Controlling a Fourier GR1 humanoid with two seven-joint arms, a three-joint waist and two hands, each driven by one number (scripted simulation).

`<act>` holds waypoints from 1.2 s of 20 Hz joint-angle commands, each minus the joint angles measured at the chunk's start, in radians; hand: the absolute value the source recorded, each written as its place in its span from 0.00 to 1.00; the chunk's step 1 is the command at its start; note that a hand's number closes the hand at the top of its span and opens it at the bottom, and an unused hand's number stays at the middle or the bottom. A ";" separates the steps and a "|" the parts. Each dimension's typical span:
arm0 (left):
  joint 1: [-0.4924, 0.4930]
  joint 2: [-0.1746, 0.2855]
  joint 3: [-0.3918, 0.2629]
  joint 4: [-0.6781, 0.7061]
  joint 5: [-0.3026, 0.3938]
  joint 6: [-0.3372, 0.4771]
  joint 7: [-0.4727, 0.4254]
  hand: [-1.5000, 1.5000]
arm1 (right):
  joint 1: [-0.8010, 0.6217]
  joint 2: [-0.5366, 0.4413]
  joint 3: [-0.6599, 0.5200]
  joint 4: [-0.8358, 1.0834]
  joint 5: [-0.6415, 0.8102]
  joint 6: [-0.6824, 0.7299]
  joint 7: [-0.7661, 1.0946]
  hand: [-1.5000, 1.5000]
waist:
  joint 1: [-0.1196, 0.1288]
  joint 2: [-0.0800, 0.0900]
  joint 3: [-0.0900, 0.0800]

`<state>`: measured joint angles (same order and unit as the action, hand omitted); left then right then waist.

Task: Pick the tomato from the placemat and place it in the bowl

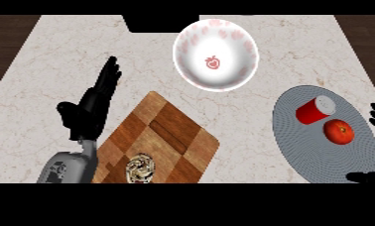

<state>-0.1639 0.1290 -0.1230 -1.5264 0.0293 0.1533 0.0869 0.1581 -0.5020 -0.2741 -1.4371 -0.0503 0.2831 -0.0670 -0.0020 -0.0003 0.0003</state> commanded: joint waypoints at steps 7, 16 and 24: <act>0.066 -0.011 0.021 -0.040 -0.030 -0.045 -0.031 0.50 | -0.159 0.052 -0.038 0.268 0.083 0.002 -0.110 0.00 | 0.005 0.001 0.000; 0.024 -0.032 0.035 -0.065 -0.044 -0.044 0.019 0.50 | -0.160 0.095 0.024 0.335 0.288 -0.174 -0.133 0.00 | 0.004 0.000 0.000; 0.000 -0.042 0.071 -0.011 -0.042 -0.086 0.016 0.50 | -0.319 0.040 0.006 0.620 0.318 -0.098 -0.264 0.00 | 0.005 0.001 0.000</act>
<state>-0.1523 0.0873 -0.0702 -1.5414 -0.0183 0.0883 0.0878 -0.0893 -0.4359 -0.2547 -0.9333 0.2574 0.1577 -0.2769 0.0020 0.0002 0.0000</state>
